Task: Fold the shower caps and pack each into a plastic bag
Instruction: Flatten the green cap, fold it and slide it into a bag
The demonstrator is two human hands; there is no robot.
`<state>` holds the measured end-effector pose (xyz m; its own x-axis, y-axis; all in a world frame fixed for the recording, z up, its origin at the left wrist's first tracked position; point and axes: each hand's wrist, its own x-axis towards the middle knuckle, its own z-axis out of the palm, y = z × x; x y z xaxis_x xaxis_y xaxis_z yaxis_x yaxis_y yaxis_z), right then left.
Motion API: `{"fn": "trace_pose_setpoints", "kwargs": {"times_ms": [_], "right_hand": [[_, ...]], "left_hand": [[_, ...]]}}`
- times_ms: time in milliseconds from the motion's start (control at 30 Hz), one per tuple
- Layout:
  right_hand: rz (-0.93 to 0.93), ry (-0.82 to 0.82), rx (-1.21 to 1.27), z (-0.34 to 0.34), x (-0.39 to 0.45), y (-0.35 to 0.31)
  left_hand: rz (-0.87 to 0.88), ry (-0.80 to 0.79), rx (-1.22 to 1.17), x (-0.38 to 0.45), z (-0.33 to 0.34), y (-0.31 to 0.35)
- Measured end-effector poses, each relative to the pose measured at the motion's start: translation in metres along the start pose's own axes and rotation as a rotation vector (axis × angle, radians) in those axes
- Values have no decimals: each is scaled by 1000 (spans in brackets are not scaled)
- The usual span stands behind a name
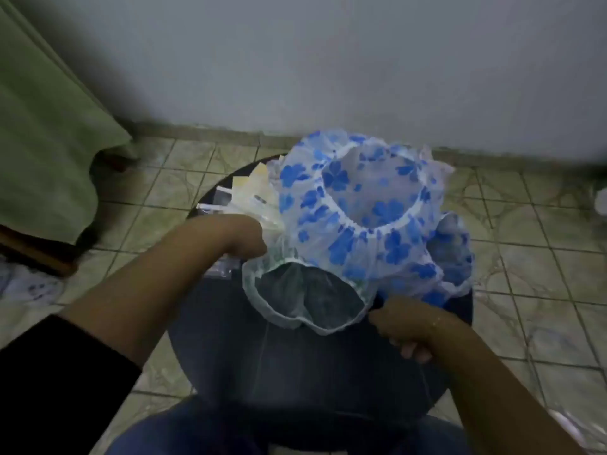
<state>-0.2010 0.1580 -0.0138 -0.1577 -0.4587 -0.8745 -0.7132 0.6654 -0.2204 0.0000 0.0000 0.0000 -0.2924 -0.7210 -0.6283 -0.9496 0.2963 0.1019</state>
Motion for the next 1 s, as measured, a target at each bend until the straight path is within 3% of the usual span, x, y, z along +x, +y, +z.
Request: {"fn": "trace_pose_setpoints", "kwargs": {"times_ms": [200, 400, 567, 700, 1000], "right_hand": [[-175, 164, 104, 34, 60, 28], [-361, 349, 495, 70, 85, 47], [-463, 314, 780, 94, 65, 57], [-477, 276, 949, 106, 56, 66], [-593, 308, 1098, 128, 41, 79]], "left_hand": [[50, 74, -5, 24, 38, -12], [156, 203, -509, 19, 78, -36], [221, 236, -823, -17, 108, -41], [222, 383, -846, -45, 133, -33], [248, 502, -927, -82, 174, -30]]}}
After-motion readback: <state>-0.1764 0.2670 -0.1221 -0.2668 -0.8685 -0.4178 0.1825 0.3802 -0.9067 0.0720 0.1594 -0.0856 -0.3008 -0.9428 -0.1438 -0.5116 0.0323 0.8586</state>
